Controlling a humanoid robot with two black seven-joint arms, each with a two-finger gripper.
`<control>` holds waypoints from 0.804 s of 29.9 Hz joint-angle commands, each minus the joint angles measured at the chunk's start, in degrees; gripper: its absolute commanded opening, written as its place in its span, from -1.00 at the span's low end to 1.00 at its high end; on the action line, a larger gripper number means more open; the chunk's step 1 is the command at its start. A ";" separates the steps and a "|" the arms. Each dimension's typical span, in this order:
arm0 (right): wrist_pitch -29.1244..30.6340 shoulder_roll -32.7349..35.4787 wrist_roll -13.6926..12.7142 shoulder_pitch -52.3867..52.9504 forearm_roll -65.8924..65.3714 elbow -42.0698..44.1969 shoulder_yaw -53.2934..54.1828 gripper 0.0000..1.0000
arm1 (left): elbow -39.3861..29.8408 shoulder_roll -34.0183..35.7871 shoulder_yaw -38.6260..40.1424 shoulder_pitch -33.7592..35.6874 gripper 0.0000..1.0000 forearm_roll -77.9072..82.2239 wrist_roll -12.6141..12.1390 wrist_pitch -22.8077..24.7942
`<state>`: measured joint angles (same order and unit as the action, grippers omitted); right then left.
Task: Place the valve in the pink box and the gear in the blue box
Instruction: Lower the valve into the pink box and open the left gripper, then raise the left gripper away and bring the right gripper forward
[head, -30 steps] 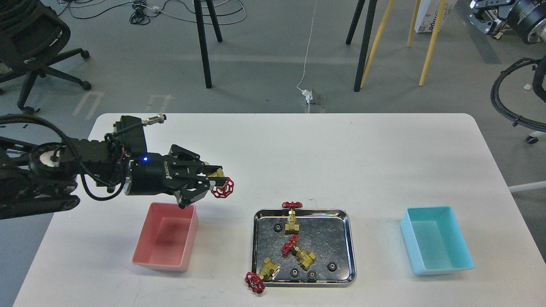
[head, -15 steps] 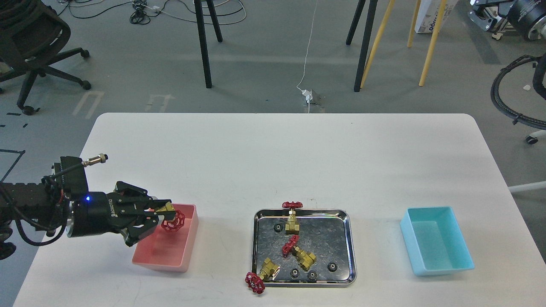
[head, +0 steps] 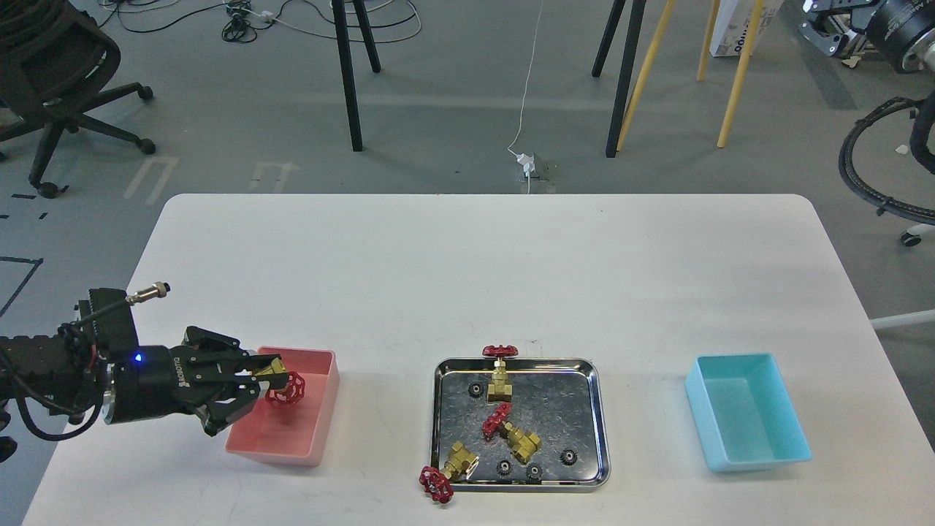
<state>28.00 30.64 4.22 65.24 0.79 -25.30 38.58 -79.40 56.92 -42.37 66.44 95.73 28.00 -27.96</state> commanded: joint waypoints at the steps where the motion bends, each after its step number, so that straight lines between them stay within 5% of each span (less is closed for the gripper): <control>1: 0.00 0.12 0.00 -0.03 0.00 -0.01 0.01 0.99 | 0.21 -0.23 -0.17 0.01 0.02 -0.01 0.00 0.10; 11: 0.00 0.21 -0.09 -0.20 -0.87 -1.50 -1.31 0.99 | 0.04 2.39 7.81 0.01 0.25 -2.64 0.00 0.45; 16: 0.00 1.35 0.17 0.58 -2.80 -7.65 -10.96 0.99 | -1.37 3.46 15.72 0.10 0.26 -20.53 0.00 1.76; 20: 0.00 3.98 0.18 1.73 -10.95 -13.18 -16.07 0.99 | -3.21 -0.75 24.58 0.19 0.29 -41.53 0.00 8.34; 24: 0.00 7.67 0.18 1.73 -27.55 -22.66 -18.88 0.99 | -3.31 -5.76 38.54 0.01 0.35 -60.96 0.00 21.51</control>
<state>28.00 35.67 4.43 66.93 -15.79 -41.28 21.83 -82.63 54.74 -13.60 66.56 48.28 27.98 -15.39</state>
